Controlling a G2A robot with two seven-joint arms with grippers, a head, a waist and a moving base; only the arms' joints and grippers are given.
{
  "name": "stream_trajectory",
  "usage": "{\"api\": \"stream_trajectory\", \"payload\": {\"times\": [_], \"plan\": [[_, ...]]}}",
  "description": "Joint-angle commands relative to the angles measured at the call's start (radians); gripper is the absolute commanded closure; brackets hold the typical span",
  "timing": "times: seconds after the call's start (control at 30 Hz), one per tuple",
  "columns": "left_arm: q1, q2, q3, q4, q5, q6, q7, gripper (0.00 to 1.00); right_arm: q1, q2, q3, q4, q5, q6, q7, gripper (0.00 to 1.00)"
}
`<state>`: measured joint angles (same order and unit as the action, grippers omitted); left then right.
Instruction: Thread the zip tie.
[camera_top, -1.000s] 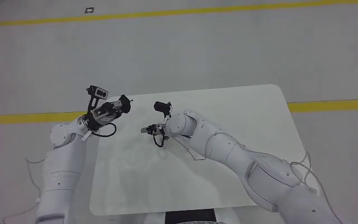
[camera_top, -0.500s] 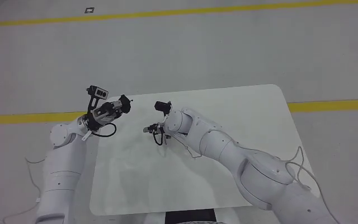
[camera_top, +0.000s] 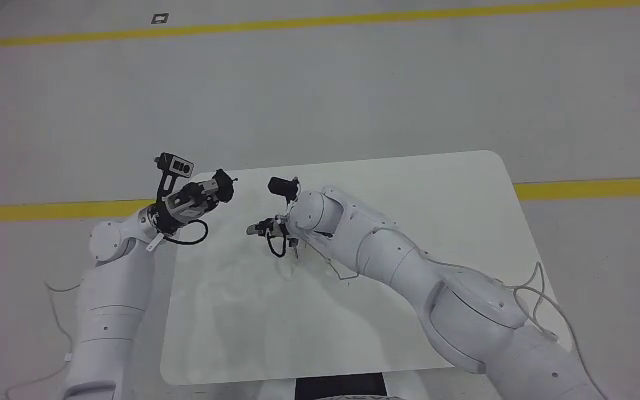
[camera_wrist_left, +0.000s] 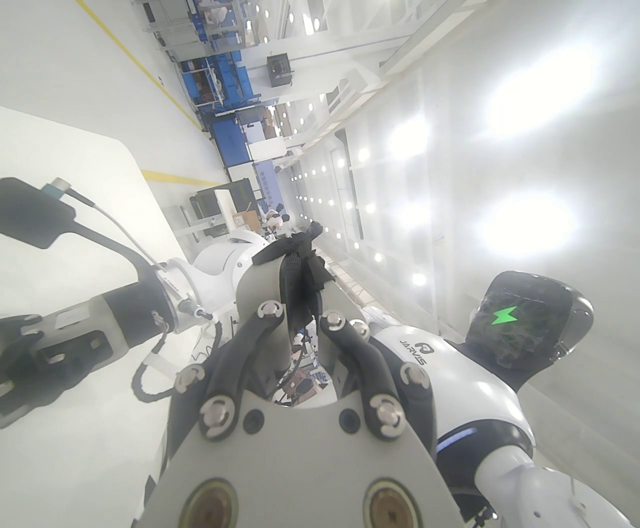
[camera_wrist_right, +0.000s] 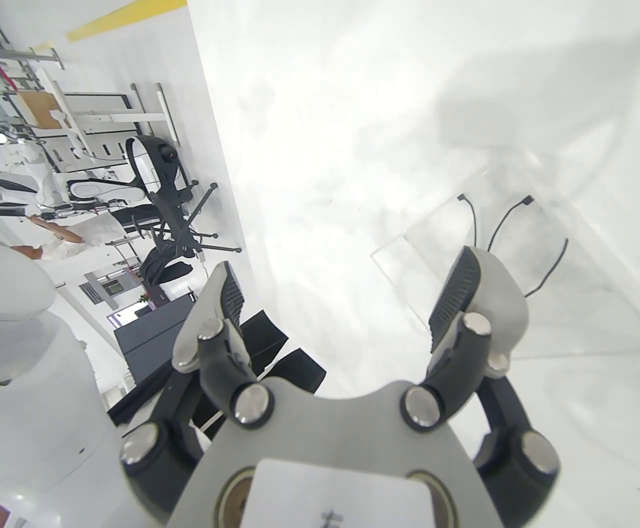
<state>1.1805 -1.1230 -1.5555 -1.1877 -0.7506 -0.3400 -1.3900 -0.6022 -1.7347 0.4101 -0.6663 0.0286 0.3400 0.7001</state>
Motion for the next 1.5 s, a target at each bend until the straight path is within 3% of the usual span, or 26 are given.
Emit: {"api": "stream_trajectory", "payload": {"times": [0.0,0.43,0.5,0.63,0.77,1.1,1.47], "plan": [[0.000,0.000,0.000,0.000,0.000,0.000,0.000,1.00,0.000,0.000,0.000,0.000,0.000,0.000,0.000,0.00],[0.000,0.000,0.000,0.000,0.000,0.000,0.000,1.00,0.000,0.000,0.000,0.000,0.000,0.000,0.000,0.00],[0.006,0.001,0.002,-0.017,0.005,0.009,0.031,1.00,0.000,0.000,0.000,0.000,0.000,0.000,0.000,0.00],[0.020,0.014,-0.039,-0.043,0.006,0.018,0.038,1.00,0.000,0.000,0.000,0.000,0.000,0.000,0.000,0.00],[0.031,0.028,-0.083,-0.054,-0.007,0.031,0.000,1.00,0.000,0.000,0.000,0.000,0.000,0.000,0.000,0.00],[0.083,0.075,-0.117,-0.099,-0.009,0.061,0.000,1.00,0.000,0.000,0.000,0.000,0.000,0.000,0.000,0.00],[0.083,0.075,-0.117,-0.099,-0.009,0.061,0.000,1.00,-0.022,0.019,0.035,-0.041,-0.023,-0.015,-0.004,0.00]]}}
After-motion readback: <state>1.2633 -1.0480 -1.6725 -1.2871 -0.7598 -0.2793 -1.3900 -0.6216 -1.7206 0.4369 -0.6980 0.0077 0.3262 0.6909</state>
